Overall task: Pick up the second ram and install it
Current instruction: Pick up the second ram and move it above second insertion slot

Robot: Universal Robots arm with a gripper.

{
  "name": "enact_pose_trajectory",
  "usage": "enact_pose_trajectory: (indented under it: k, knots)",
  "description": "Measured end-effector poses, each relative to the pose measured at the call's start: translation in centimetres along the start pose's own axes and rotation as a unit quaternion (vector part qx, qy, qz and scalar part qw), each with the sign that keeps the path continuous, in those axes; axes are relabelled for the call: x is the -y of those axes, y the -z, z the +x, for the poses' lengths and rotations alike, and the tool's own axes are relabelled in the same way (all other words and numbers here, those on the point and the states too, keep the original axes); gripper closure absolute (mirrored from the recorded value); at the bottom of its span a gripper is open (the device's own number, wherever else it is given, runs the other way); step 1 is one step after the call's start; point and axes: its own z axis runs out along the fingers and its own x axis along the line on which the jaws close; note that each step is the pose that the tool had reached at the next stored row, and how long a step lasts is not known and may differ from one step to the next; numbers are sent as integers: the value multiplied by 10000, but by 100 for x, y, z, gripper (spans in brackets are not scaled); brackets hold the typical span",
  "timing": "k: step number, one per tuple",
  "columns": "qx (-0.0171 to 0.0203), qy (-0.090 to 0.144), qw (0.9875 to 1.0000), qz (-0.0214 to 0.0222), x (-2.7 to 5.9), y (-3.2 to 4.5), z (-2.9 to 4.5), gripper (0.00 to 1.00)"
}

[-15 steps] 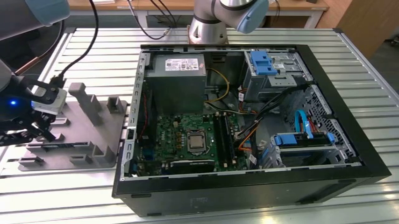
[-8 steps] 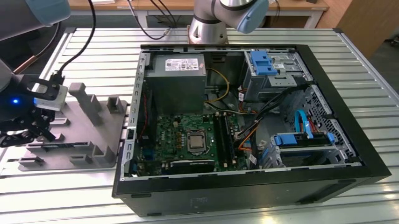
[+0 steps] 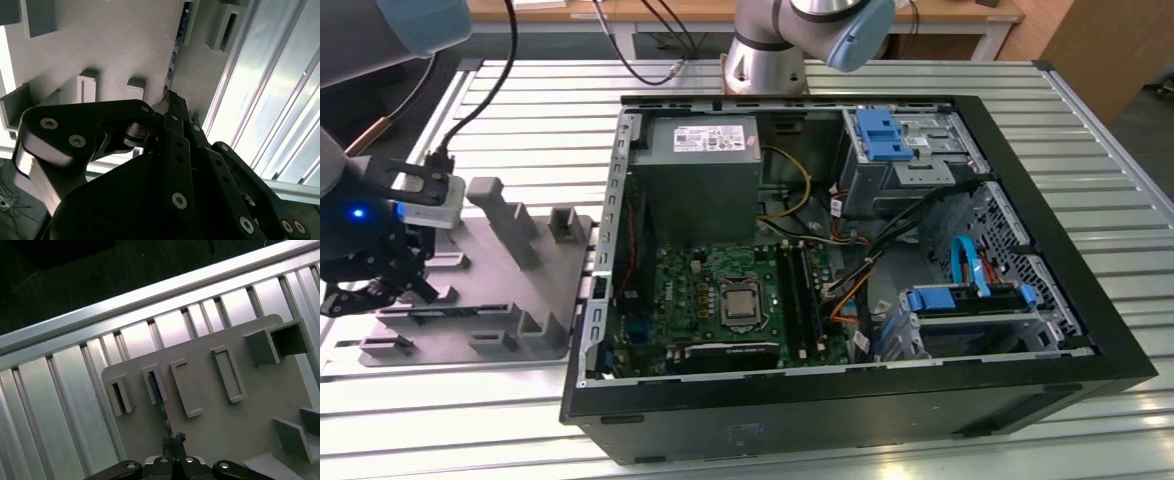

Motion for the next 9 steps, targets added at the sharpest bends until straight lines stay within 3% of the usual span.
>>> enact_pose_trajectory:
  k: [5, 9]
  knots:
    - [-9, 349, 9994, -9, 0, -1, 0, 90]
    - [-17, 635, 9980, -16, 0, -2, 0, 90]
